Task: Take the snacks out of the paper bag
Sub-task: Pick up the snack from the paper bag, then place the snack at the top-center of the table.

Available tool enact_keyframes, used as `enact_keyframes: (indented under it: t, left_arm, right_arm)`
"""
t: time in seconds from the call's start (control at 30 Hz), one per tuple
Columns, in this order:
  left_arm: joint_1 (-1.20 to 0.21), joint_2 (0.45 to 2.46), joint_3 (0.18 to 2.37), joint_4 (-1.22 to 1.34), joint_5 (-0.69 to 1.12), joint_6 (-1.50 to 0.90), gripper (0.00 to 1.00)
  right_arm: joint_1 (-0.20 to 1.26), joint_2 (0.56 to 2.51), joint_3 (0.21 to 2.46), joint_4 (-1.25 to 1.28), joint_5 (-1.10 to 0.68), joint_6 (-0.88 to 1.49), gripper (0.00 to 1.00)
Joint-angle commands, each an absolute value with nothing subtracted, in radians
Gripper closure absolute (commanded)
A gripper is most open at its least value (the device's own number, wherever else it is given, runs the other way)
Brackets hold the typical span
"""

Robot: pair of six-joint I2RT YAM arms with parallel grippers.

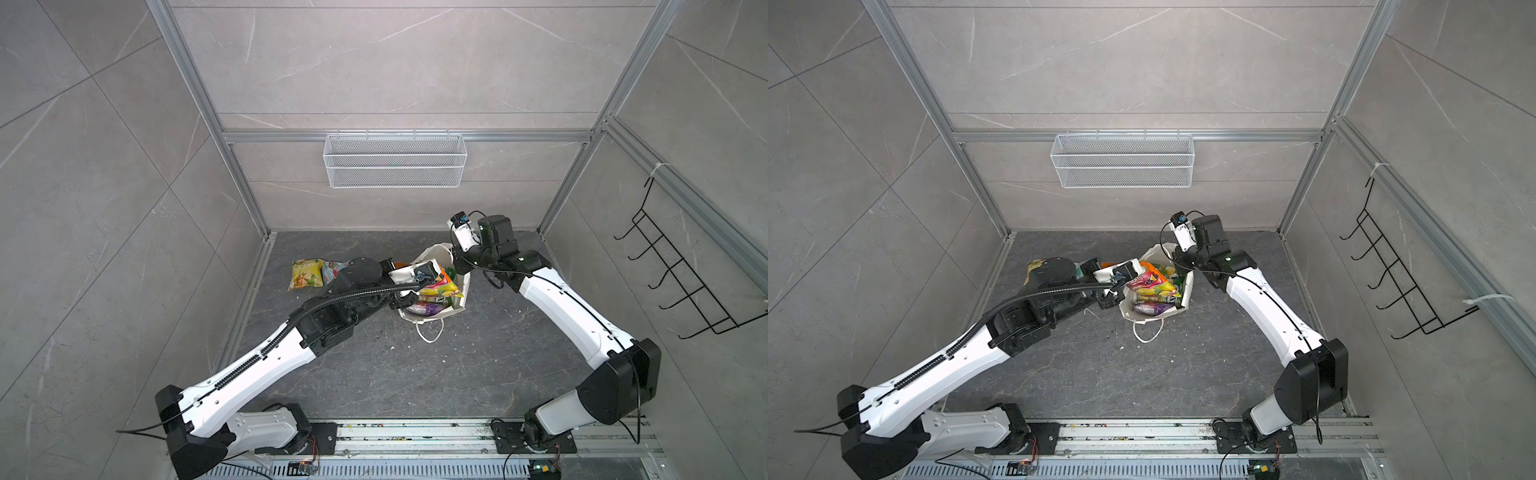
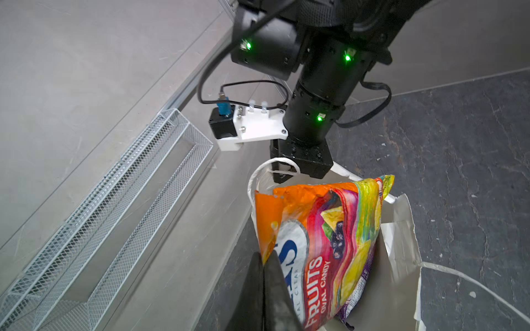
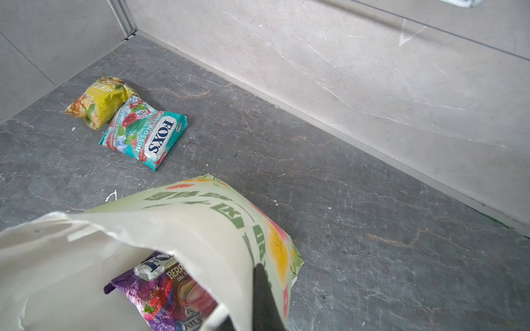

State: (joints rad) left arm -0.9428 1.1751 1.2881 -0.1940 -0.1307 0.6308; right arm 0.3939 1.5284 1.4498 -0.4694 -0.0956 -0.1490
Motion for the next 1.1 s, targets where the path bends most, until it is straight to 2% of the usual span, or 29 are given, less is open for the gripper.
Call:
enact_keyframes:
  t: [0.0,0.17,0.27,0.53,0.7,0.9,1.07]
  left_arm:
    - [-0.942,1.136,1.321,-0.125,-0.164,0.581,1.0]
    - [-0.925,1.09,1.329,-0.126,-0.221,0.557,1.0]
    - [-0.861,1.074,1.355,-0.159,-0.246,0.491,1.0]
    - [-0.468,1.117,1.392,-0.285,-0.062,0.137,1.0]
    - [-0.33,1.236,1.389,-0.339,-0.031,0.038,1.0]
    - [-0.257,1.355,1.35,-0.303,0.065,-0.047,1.0]
    - [-0.255,1.453,1.382,-0.264,0.164,-0.107,1.0]
  right_arm:
    - [0.386,1.495,1.461,-0.406,-0.068,-0.129,1.0]
    - [0.387,1.477,1.447,-0.399,-0.092,-0.146,1.0]
    - [0.387,1.474,1.448,-0.406,-0.075,-0.152,1.0]
    - [0.387,1.463,1.449,-0.41,-0.06,-0.153,1.0]
    - [0.387,1.462,1.45,-0.416,-0.061,-0.152,1.0]
    - [0.387,1.468,1.451,-0.432,-0.027,-0.156,1.0]
    - [0.38,1.474,1.458,-0.451,0.041,-0.148,1.0]
